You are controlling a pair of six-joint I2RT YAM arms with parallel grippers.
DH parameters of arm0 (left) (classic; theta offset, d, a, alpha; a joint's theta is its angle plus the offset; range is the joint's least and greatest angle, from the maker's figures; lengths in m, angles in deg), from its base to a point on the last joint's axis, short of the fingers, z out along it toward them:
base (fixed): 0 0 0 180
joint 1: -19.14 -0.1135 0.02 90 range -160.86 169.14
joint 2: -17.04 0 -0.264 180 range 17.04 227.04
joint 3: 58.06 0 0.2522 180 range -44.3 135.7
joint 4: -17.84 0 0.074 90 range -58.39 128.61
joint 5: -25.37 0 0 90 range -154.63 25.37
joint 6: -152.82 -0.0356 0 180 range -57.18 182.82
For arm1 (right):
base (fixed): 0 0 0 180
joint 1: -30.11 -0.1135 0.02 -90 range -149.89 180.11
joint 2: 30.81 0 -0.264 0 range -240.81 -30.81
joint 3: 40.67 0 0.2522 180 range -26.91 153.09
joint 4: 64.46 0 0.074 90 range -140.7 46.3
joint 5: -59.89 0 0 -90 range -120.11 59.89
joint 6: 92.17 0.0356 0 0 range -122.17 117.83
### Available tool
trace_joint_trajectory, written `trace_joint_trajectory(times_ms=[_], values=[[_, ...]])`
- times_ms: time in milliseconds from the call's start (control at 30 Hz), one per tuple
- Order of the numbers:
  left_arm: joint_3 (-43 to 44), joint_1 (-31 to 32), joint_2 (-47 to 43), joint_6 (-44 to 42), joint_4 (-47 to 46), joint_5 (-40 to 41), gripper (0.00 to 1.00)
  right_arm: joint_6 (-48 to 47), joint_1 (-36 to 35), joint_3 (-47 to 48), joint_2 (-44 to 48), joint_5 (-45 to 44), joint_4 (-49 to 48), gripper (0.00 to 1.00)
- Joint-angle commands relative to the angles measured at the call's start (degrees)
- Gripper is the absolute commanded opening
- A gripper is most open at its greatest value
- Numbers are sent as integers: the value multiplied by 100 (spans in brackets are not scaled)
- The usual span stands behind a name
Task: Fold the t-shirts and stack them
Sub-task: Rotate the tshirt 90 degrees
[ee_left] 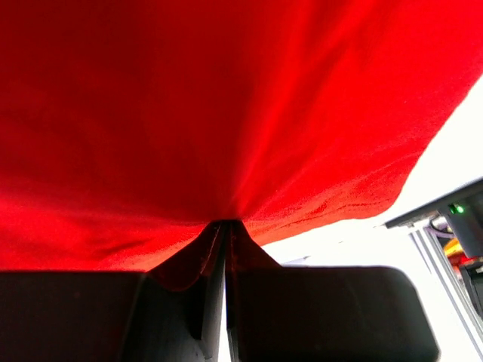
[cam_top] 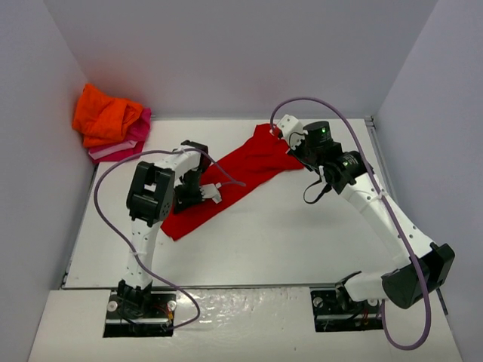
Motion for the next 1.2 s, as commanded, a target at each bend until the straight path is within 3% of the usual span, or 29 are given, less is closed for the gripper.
trace_joint_trajectory(times_ms=[0, 333, 500, 633, 900, 1067, 1167], values=[[-415, 439, 250, -57, 532, -400, 0, 55, 15, 317, 283, 24, -259, 0], [-141, 2048, 240, -70, 957, -1347, 0, 22, 15, 158, 278, 146, -197, 0], [856, 2914, 616, -102, 1356, -1918, 0, 14, 15, 114, 212, 246, -164, 0], [2159, 3417, 916, 4, 1536, -2073, 0, -11, 6, 52, 160, 264, -141, 0], [3752, 3095, 454, 174, 1695, -2023, 0, -121, 41, 225, 369, 87, -145, 0], [3667, 2527, -273, 304, 776, -1738, 0, -88, 110, 417, 622, 115, -205, 0], [3729, 1920, -243, 412, 407, -1681, 0, -72, 241, 522, 753, -67, -265, 0]])
